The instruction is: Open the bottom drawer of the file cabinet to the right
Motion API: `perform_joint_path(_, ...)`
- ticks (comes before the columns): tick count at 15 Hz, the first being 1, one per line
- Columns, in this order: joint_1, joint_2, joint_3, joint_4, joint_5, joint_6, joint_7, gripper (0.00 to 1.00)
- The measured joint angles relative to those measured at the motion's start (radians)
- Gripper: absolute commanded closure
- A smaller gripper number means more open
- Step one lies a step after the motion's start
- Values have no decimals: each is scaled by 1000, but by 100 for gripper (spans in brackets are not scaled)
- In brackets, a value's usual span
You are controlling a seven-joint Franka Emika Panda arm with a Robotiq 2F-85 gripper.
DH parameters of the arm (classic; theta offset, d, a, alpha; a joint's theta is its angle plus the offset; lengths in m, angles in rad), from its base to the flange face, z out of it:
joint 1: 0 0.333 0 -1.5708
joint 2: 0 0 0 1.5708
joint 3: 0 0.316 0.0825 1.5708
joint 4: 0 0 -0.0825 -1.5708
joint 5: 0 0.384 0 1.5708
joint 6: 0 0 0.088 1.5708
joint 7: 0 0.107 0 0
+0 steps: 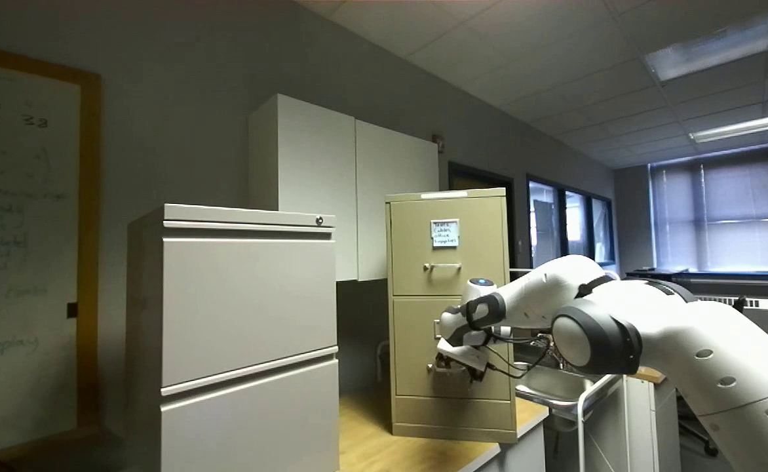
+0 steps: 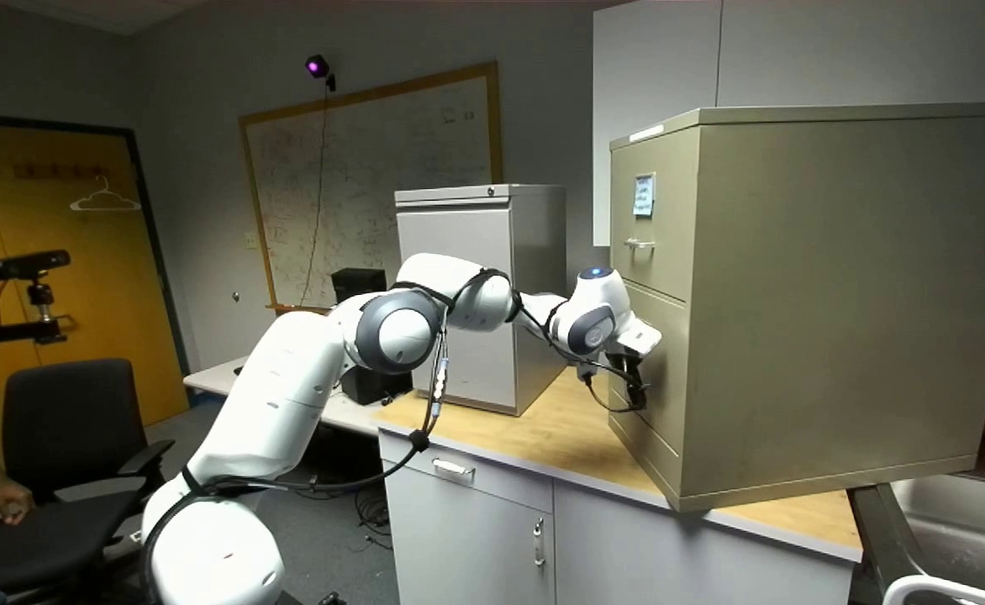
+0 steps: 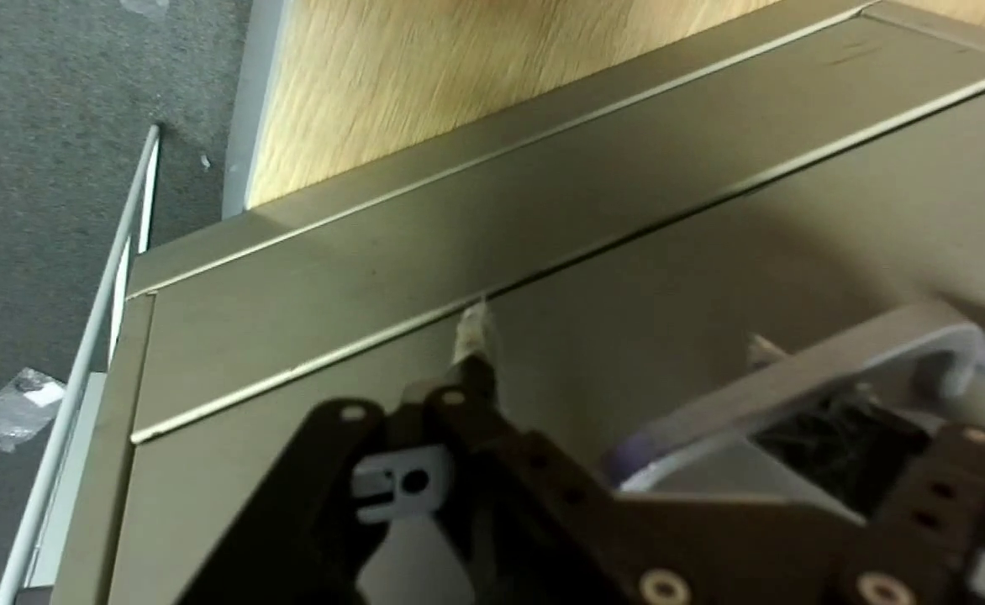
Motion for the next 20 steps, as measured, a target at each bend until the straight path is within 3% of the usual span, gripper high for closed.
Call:
perform_joint_path(3, -21, 11, 31, 48, 1, -40, -71, 78)
perform_joint_path(6, -25, 1, 44, 19, 1, 9, -107, 86)
perform_joint_path(11, -32, -59, 78, -117, 33, 162, -152, 91)
perform_joint_path(14, -54, -102, 124, -210, 113, 261, -244, 96)
perform_joint_path(20, -114, -190, 234, -378, 282, 403, -450, 93)
